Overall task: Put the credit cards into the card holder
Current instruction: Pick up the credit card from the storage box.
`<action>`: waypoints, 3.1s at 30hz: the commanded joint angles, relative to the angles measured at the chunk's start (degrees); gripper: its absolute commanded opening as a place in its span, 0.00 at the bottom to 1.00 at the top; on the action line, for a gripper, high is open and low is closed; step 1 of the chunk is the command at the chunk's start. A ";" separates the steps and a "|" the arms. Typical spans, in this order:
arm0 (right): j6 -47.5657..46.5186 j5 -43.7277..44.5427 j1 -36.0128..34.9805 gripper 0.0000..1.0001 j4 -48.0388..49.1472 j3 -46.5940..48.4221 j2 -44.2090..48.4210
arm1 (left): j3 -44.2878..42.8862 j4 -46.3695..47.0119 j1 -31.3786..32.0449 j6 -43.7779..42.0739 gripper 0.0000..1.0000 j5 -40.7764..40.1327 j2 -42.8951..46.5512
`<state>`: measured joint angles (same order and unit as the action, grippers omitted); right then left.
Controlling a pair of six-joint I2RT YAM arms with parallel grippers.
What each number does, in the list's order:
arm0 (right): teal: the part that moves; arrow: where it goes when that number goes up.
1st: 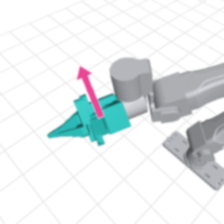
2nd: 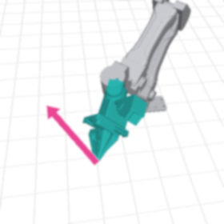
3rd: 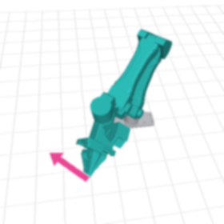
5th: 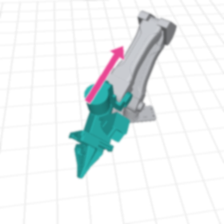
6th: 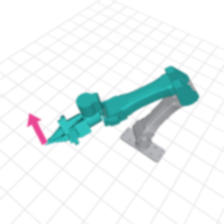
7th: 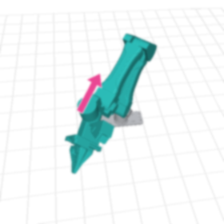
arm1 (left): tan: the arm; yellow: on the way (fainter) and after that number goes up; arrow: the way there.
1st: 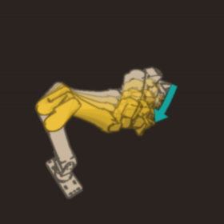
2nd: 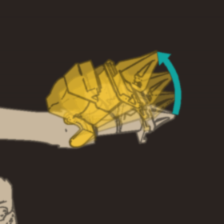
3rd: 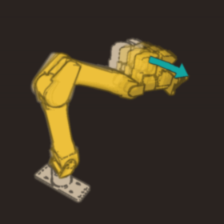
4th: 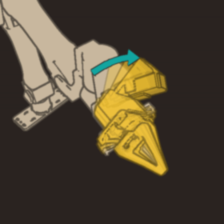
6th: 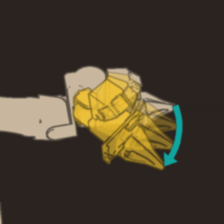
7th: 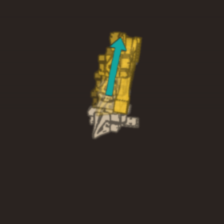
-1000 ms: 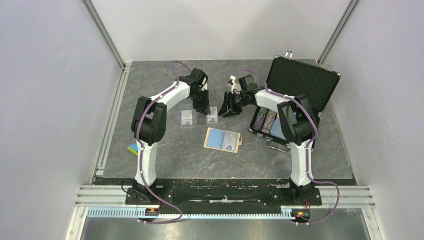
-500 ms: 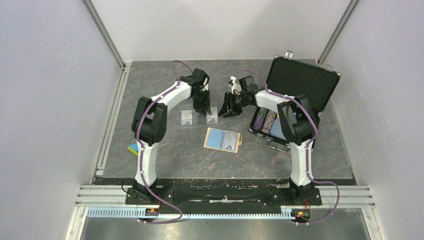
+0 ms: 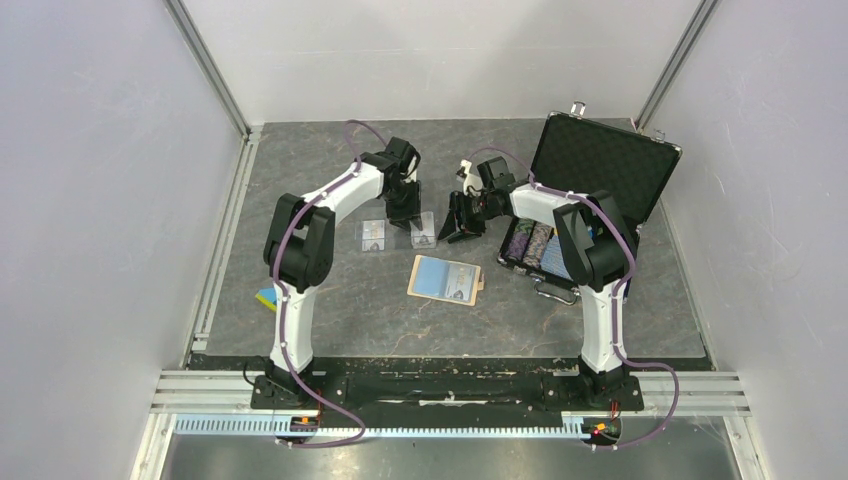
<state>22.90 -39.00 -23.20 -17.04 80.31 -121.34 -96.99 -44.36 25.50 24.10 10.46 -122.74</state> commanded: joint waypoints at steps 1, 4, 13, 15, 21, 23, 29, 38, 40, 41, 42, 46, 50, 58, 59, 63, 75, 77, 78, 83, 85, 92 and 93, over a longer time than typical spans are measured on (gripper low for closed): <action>-1.03 -0.46 -0.26 0.42 0.43 -0.42 3.27 | 0.22 -2.45 0.50 -2.42 0.40 -4.65 0.78; -1.14 -0.54 -0.27 0.42 0.53 -0.68 3.35 | -0.13 -2.49 0.61 -2.48 0.32 -4.23 0.30; -1.42 -0.55 -0.25 0.42 0.57 -1.28 3.55 | -0.42 -2.56 1.22 -2.33 0.48 -4.22 0.41; -1.38 -0.59 -0.25 0.43 0.55 -1.38 3.57 | -0.27 -1.59 1.27 -2.20 0.52 -3.38 1.49; -1.53 -0.69 -0.27 0.42 0.53 -1.29 3.57 | 0.37 0.63 1.18 -0.99 0.55 -3.41 5.23; -1.55 -0.81 -0.25 0.42 0.52 -1.38 3.57 | 0.63 0.59 1.05 -0.82 0.54 -3.43 5.14; -1.78 -0.90 -0.27 0.42 0.59 -1.64 3.85 | 1.45 -1.59 0.99 -0.89 0.52 -5.43 3.02; -2.01 -0.83 -0.28 0.42 0.55 -2.35 4.18 | 0.86 -0.25 1.33 -1.50 0.32 0.06 0.57; -2.08 -0.81 -0.26 0.42 0.54 -2.40 4.19 | 0.19 0.02 1.60 -1.83 0.27 1.91 0.23; -2.08 -0.81 -0.17 0.42 0.60 -2.44 4.22 | -0.23 0.04 1.81 -2.09 0.24 2.70 -0.22; -2.16 -0.81 -0.24 0.42 0.58 -2.49 4.23 | -0.83 -0.31 1.99 -2.04 0.21 2.96 -0.63; -2.20 -0.64 -0.26 0.43 0.59 -2.87 4.53 | -2.20 -1.39 2.69 -2.62 0.10 2.51 -1.10; -2.37 -0.55 -0.25 0.43 0.62 -3.36 4.79 | -4.11 -3.62 3.59 -3.72 0.09 0.27 -1.58; -2.48 -0.48 -0.11 0.43 0.61 -3.57 4.99 | -6.31 -6.57 4.55 -5.10 0.30 -1.66 -3.22; -2.48 -0.55 -0.20 0.43 0.61 -3.67 5.02 | -6.49 -6.82 4.72 -5.31 0.29 -1.86 -3.30; -2.66 -0.54 -0.10 0.43 0.55 -3.85 5.15 | -8.13 -8.12 5.73 -6.20 0.22 -3.76 -3.47; -2.64 -0.55 -0.17 0.43 0.57 -4.11 5.24 | -12.43 -9.60 7.03 -7.44 0.25 -5.42 -1.28; -2.68 -0.55 -0.17 0.43 0.60 -3.98 5.19 | -13.04 -9.47 7.02 -7.03 0.25 -4.48 -1.10; -2.70 -0.55 -0.15 0.43 0.56 -3.89 5.16 | -13.05 -9.04 7.02 -6.74 0.25 -3.91 -0.95; -2.74 -0.41 -0.17 0.43 0.58 -3.76 5.32 | -10.77 -5.16 6.76 -4.76 0.25 1.14 0.73; -2.70 -0.46 -0.17 0.43 0.55 -3.85 5.32 | -8.78 -2.65 6.78 -3.70 0.26 2.56 1.78; -2.61 -0.37 -0.18 0.43 0.64 -3.85 5.41 | -7.19 -0.25 6.24 -2.28 0.28 6.31 1.33; -2.55 -0.37 -0.13 0.43 0.65 -3.85 5.42 | -6.95 -0.05 6.24 -2.14 0.27 6.48 1.33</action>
<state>20.91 -39.09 -23.09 -18.31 76.25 -119.04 -104.86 -49.01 31.22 19.20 11.57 -123.57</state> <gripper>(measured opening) 0.426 0.278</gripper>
